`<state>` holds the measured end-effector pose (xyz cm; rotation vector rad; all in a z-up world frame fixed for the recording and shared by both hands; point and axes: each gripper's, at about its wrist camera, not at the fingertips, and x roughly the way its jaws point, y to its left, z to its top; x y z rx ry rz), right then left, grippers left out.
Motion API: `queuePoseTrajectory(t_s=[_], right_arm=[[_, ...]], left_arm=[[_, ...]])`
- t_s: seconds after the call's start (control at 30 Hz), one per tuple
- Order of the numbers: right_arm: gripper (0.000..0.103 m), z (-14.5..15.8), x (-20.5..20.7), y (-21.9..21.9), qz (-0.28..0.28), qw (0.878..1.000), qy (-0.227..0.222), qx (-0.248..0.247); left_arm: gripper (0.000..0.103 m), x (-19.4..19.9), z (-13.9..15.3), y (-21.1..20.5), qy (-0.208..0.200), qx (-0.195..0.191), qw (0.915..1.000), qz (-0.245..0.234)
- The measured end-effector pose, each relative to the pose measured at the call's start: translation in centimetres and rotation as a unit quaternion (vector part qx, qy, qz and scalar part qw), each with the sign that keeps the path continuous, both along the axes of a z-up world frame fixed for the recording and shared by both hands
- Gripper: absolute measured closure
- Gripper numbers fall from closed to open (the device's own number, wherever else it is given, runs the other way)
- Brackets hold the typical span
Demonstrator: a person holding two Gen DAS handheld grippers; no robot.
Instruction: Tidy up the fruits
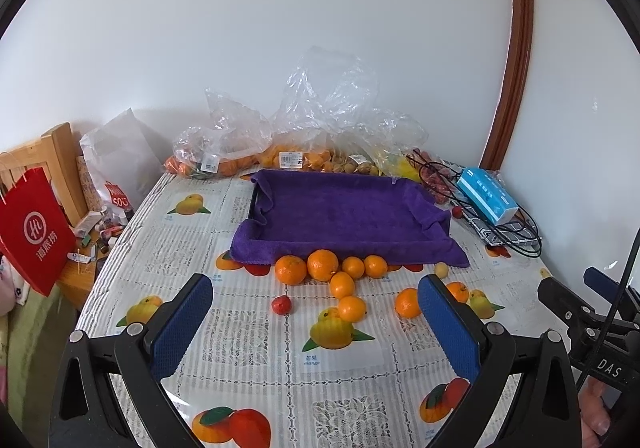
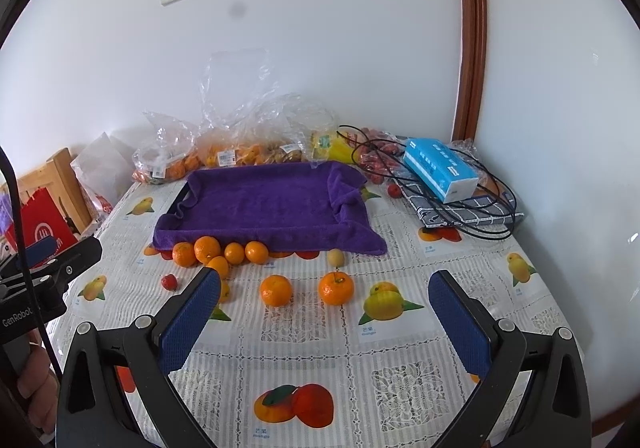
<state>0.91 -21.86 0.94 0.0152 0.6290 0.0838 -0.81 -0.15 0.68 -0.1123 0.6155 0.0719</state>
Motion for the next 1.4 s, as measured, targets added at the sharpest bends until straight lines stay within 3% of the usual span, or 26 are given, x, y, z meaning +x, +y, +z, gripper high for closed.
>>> queuePoseTrajectory(t_s=[0.37, 0.7, 0.83, 1.03, 1.4], right_arm=[[0.001, 0.1, -0.3, 0.2, 0.003, 1.000, -0.004, 0.000], [0.001, 0.2, 0.0, 0.2, 0.004, 1.000, -0.007, 0.005], [0.001, 0.0, 0.4, 0.4, 0.005, 1.000, -0.005, 0.001], [0.001, -0.6, 1.4, 0.7, 0.014, 1.000, 0.007, 0.013], [0.000, -3.1, 4.2, 1.9, 0.014, 1.000, 0.017, -0.008]], left_arm=[[0.000, -0.1, 0.2, 0.0, -0.003, -0.005, 1.0000, -0.003], [0.000, 0.0, 0.4, 0.0, -0.011, 0.013, 0.9998, 0.012], [0.000, 0.3, 0.2, 0.2, -0.003, 0.002, 1.0000, 0.006], [0.000, 0.7, -0.6, 0.6, 0.002, 0.006, 0.9998, 0.020], [0.000, 3.7, -3.9, 2.1, 0.026, 0.010, 0.9996, -0.003]])
